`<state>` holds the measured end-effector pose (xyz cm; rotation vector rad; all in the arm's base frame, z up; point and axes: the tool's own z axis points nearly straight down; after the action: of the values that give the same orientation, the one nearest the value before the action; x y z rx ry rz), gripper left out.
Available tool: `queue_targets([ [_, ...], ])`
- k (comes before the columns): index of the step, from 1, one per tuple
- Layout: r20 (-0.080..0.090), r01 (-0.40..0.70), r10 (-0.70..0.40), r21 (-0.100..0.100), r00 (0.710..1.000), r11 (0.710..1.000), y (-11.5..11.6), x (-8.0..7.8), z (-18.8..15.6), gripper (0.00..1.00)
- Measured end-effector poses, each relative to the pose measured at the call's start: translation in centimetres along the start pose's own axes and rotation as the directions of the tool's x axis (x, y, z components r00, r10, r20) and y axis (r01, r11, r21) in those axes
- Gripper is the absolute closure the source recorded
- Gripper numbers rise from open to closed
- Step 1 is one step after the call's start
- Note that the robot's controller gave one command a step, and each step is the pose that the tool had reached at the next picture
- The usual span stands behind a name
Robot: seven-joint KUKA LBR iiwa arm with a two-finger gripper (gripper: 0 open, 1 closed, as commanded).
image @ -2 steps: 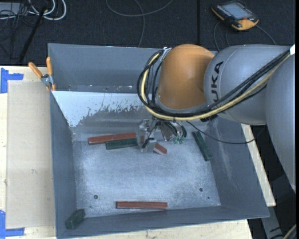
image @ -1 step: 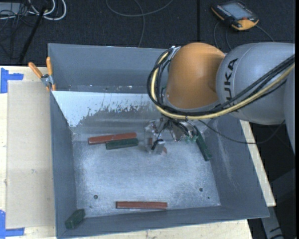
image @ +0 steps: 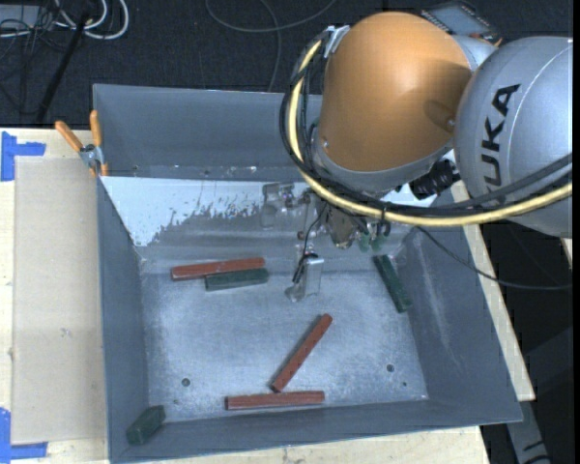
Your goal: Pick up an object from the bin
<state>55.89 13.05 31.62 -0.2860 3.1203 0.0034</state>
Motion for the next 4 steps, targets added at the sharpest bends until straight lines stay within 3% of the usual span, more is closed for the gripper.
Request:
queue_targets([
  [1, -0.006, -0.002, 0.002, 0.001, 1.000, 1.000, -0.2, 0.0, 0.4, 0.00],
  [2, -0.005, -0.079, 0.079, 0.002, 0.997, 0.997, 3.4, 2.8, 5.1, 0.00],
  [3, 0.002, 0.004, -0.004, 0.000, 1.000, 1.000, 5.3, -1.8, 11.2, 0.00],
  [4, -0.005, 0.075, -0.075, 0.001, 0.997, 0.997, 3.7, -3.6, 18.4, 0.00],
])
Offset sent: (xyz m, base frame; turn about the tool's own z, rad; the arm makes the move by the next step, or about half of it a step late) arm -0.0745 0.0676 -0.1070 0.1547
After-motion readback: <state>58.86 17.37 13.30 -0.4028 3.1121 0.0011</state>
